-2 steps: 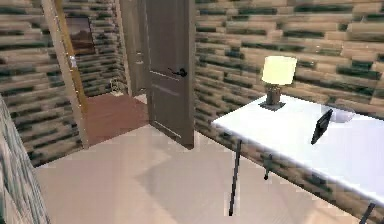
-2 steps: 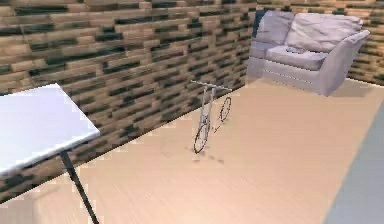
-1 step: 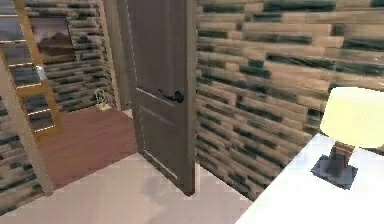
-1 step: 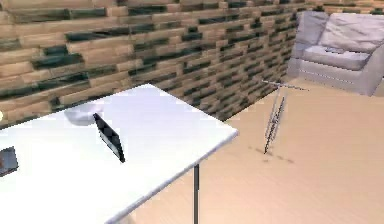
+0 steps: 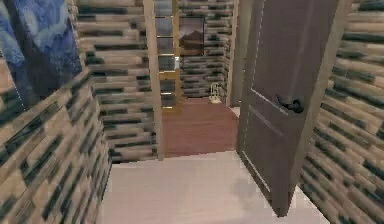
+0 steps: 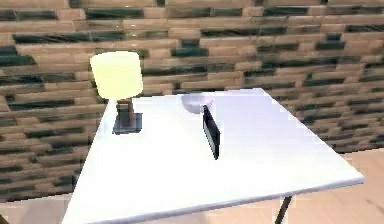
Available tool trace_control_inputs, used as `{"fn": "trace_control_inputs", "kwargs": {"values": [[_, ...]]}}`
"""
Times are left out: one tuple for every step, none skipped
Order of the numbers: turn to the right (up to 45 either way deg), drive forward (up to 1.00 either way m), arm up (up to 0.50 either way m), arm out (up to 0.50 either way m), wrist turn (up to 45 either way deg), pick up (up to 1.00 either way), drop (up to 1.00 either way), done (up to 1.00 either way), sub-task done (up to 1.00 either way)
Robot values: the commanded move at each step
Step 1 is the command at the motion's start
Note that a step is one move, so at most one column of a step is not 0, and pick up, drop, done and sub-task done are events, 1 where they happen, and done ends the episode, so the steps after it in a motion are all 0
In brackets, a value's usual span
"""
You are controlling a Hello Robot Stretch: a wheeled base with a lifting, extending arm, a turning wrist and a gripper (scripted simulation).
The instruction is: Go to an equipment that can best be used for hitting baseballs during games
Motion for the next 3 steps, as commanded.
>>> {"fn": "trace_control_inputs", "kwargs": {"values": [[0.0,1.00,0.00,0.00,0.0,0.00,0.00,0.00,0.00],[0.0,1.00,0.00,0.00,0.0,0.00,0.00,0.00,0.00],[39.0,0.00,0.00,0.00,0.0,0.00,0.00,0.00,0.00]]}}
